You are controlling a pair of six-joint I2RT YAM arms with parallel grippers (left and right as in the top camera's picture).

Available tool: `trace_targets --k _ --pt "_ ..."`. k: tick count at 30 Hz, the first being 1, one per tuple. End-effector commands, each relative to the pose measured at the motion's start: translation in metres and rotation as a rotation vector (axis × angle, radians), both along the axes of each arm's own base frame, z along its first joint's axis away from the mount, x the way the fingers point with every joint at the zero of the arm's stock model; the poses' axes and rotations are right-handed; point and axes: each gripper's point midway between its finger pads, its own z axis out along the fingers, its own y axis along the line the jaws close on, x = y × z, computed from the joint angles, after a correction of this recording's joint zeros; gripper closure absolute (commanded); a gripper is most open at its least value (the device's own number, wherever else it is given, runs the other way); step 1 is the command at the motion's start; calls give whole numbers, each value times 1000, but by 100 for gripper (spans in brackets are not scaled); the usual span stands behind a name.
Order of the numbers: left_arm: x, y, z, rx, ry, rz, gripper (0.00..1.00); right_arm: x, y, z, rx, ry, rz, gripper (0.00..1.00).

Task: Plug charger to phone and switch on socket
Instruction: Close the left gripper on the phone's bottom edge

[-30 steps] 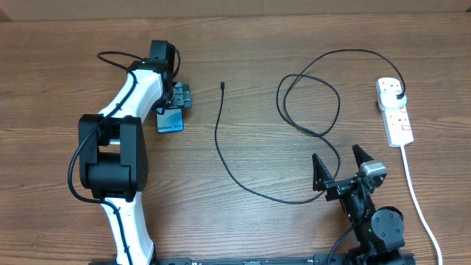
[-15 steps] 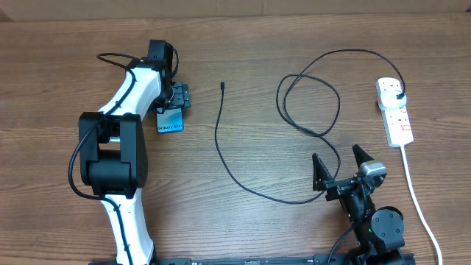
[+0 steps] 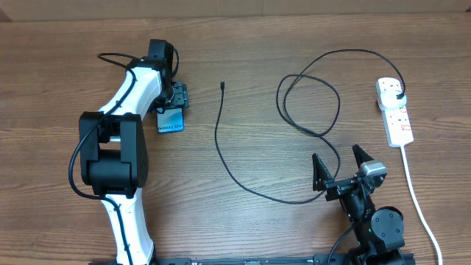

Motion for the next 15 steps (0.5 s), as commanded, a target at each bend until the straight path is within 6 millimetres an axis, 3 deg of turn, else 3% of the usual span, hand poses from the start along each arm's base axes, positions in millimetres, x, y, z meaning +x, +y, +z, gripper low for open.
trace_targets --k 1,9,15 --pt "-22 5 -34 14 110 32 28 0 -2 -2 -3 -4 -8 0" --pt "-21 -3 -29 -40 116 65 36 0 -2 -2 -3 -4 -8 0" --pt "-10 -11 0 -81 115 75 43 0 -2 -2 -3 -4 -8 0"
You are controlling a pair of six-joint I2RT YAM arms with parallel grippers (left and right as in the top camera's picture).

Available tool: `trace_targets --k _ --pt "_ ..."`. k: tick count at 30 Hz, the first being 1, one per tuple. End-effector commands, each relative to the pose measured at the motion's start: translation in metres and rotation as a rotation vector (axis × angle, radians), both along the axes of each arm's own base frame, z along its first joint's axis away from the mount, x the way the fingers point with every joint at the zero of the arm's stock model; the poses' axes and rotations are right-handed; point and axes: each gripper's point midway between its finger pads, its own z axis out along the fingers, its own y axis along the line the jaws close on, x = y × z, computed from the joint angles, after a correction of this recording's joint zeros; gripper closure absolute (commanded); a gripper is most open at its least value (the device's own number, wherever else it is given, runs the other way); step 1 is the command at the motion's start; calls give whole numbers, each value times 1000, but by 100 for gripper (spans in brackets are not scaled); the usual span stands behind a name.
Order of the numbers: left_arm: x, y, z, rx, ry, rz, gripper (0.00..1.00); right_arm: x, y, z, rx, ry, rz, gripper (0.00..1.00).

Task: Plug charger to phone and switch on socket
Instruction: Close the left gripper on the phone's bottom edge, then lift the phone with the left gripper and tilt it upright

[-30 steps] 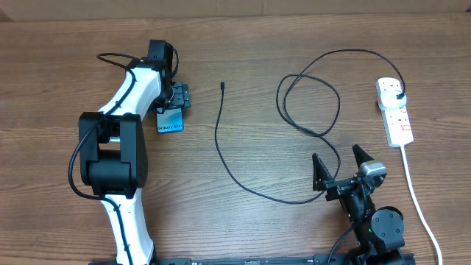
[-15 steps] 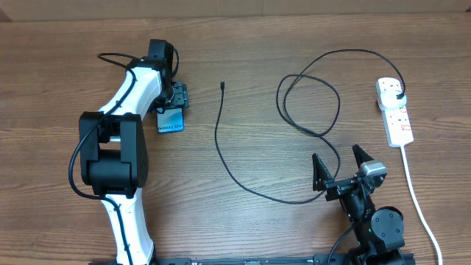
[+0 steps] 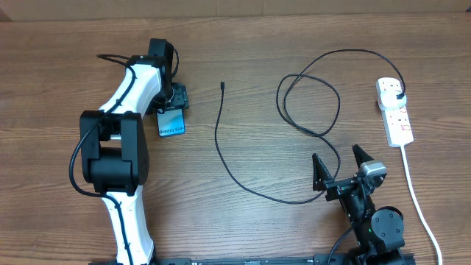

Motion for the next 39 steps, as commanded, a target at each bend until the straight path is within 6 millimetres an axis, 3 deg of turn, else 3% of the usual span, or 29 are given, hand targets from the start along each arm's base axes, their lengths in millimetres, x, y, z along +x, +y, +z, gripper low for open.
trace_targets --k 1,11,15,17,24,28,39 --pt "6 -9 5 -63 20 30 43 0 -2 -2 -4 -3 -8 0" --pt "21 -49 81 -274 -3 30 51 0 -2 -2 -4 -3 -8 0" --pt "19 -78 105 -395 1 10 59 0 -2 -2 -4 -3 -8 0" --pt "17 -92 114 -439 3 -11 69 0 -2 -2 -4 -3 -8 0" --pt "3 -137 133 -643 55 -63 94 0 -2 -2 -4 -3 -8 0" --pt "-8 -146 139 -705 120 -11 96 0 -2 -2 -4 -3 -8 0" --pt "-49 -137 137 -648 332 147 96 0 -2 -2 -4 -3 -8 0"
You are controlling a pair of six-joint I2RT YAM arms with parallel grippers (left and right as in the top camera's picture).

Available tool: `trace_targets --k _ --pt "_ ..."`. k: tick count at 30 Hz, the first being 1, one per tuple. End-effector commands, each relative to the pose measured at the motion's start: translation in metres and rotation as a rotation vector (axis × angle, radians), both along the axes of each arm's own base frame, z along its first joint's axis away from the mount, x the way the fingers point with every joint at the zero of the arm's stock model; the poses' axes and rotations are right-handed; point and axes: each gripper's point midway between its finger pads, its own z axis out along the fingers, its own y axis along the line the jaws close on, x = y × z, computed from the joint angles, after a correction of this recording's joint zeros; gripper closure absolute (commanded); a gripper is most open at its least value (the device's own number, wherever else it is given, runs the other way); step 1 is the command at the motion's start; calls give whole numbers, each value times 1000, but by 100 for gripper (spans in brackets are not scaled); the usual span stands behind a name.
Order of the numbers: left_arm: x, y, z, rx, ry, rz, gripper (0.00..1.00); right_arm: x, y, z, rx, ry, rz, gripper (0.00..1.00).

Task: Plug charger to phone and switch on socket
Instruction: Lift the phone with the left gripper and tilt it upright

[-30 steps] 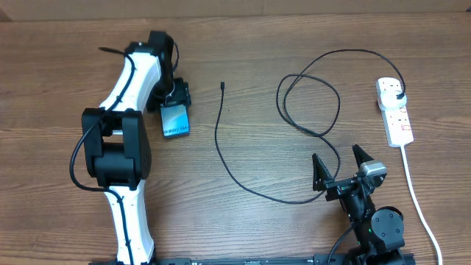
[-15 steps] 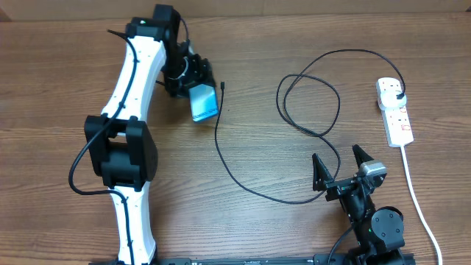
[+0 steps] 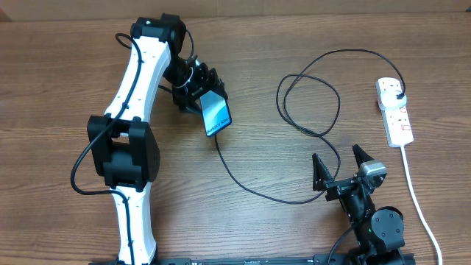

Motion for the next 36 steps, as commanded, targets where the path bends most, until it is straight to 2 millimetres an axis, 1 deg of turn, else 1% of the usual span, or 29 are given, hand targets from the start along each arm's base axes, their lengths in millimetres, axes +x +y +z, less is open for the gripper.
trace_targets --k 1,6,13,16,26,33,36 --pt "-3 -4 17 -21 46 75 96 0 -2 -2 -3 -4 -8 0" --pt "-13 -2 19 4 153 160 96 0 -2 -2 -3 -4 -8 0" --pt "-16 -2 26 -45 197 184 96 0 -2 -2 -3 -4 -8 0" --pt "-17 2 28 -46 227 215 96 0 -2 -2 -3 -3 -8 0" --pt "-12 7 34 -97 250 268 96 0 -2 -2 -3 -4 -8 0" --pt "-11 -2 43 -161 294 307 96 0 -2 -2 -3 -4 -8 0" --pt "-11 -3 43 -164 295 307 96 0 -2 -2 -3 -4 -8 0"
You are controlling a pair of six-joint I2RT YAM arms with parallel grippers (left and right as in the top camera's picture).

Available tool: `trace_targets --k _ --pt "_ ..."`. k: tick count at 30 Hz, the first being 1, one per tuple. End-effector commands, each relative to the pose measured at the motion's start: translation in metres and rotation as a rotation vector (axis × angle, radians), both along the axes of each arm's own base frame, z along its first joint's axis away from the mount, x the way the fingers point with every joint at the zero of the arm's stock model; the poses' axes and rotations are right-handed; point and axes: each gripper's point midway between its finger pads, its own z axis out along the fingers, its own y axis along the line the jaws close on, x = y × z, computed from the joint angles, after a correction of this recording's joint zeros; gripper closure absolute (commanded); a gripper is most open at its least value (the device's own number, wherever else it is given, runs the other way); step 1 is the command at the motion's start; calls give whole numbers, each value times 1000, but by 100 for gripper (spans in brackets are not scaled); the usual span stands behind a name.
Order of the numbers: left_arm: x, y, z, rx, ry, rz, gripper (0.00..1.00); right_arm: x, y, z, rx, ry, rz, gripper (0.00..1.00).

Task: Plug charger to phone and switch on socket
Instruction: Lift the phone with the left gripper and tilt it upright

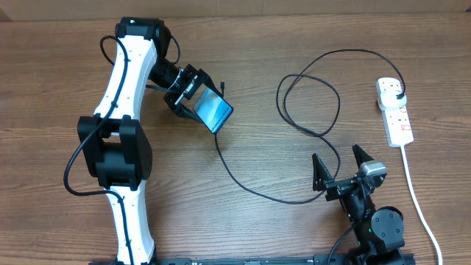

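Observation:
My left gripper [197,91] is shut on a blue-screened phone [214,112], held tilted above the table over the free end of the black charger cable [254,193]. The cable's plug tip is hidden behind the phone. That cable loops across the middle and runs to the white socket strip [394,112] at the right, where its black plug sits in the top outlet. Near the front edge my right gripper [341,165] stands open and empty, close to a bend of the cable.
A white lead [417,202] runs from the socket strip down to the front right edge. The wooden table [59,162] has bare surface at the left and centre front.
The left arm has swung its wrist a little; the phone is now turned more sideways, screen facing up-right, still over the cable's end. The right arm has not moved.
At first the left gripper was at the far left, down on the phone lying on the table. It stayed there half a second later. Then the phone was held up near the cable's free end, and now it is turned there.

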Motion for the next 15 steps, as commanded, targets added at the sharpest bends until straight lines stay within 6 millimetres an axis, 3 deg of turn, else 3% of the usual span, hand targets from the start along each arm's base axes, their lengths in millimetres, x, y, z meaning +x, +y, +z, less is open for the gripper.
trace_targets --k 1,15 --pt "4 -9 20 -65 -16 30 96 0 -2 -2 -3 -4 -8 0" --pt "4 -6 17 -44 -18 24 96 0 -2 -2 -3 -4 -8 0"
